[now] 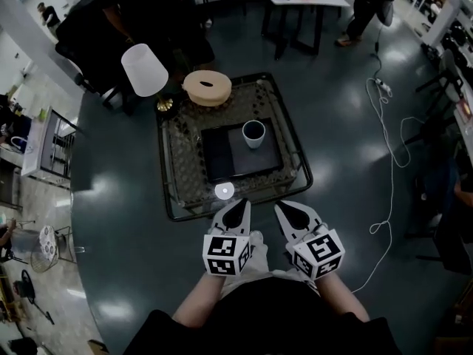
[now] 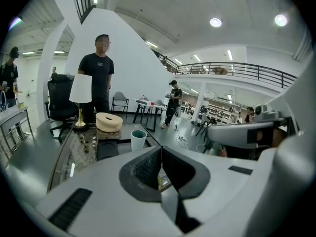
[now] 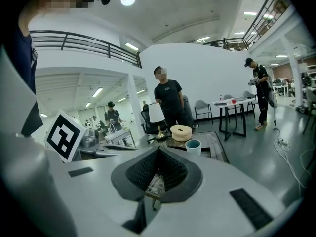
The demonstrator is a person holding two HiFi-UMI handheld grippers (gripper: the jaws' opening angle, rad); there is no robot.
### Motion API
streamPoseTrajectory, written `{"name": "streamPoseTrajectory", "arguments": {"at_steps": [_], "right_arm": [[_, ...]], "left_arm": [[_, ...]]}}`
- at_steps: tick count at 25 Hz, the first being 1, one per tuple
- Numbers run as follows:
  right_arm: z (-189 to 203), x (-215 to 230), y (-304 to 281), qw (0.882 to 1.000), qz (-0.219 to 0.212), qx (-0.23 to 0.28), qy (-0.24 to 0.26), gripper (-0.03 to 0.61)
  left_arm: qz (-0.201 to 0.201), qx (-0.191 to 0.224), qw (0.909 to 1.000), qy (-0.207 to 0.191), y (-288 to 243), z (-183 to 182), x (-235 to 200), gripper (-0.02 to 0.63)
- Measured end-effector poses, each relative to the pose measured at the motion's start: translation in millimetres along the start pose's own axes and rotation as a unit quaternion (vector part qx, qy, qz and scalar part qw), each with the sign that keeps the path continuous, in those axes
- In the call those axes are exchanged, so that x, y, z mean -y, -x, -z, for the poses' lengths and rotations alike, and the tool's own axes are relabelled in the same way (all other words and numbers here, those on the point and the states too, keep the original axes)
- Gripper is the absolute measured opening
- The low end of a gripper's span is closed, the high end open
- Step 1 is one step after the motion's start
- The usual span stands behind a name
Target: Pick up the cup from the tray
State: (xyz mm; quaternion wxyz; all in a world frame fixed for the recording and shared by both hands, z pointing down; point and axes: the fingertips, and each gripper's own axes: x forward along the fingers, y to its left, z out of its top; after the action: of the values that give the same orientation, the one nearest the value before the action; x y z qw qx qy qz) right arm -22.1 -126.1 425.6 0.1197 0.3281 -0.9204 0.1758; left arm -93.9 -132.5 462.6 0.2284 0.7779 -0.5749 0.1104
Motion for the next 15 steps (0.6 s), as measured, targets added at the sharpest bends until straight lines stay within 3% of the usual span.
{"name": "streamPoseTrajectory", "arguments": {"at_steps": [7, 15], "right_arm": [[-3.8, 26.9, -39.7, 1.000, 0.017, -0.013, -0.014, 0.012], [8.4, 57.5, -68.7, 0.998, 0.038, -0.031, -0.039, 0.012]], "left_arm": [[0.012, -0.023, 0.9994, -0.024, -61.5, 4.0, -32.1, 0.025], [0.023, -0.046, 0.9982, -0.032, -151.2, 23.3, -62.4, 0.203]]}}
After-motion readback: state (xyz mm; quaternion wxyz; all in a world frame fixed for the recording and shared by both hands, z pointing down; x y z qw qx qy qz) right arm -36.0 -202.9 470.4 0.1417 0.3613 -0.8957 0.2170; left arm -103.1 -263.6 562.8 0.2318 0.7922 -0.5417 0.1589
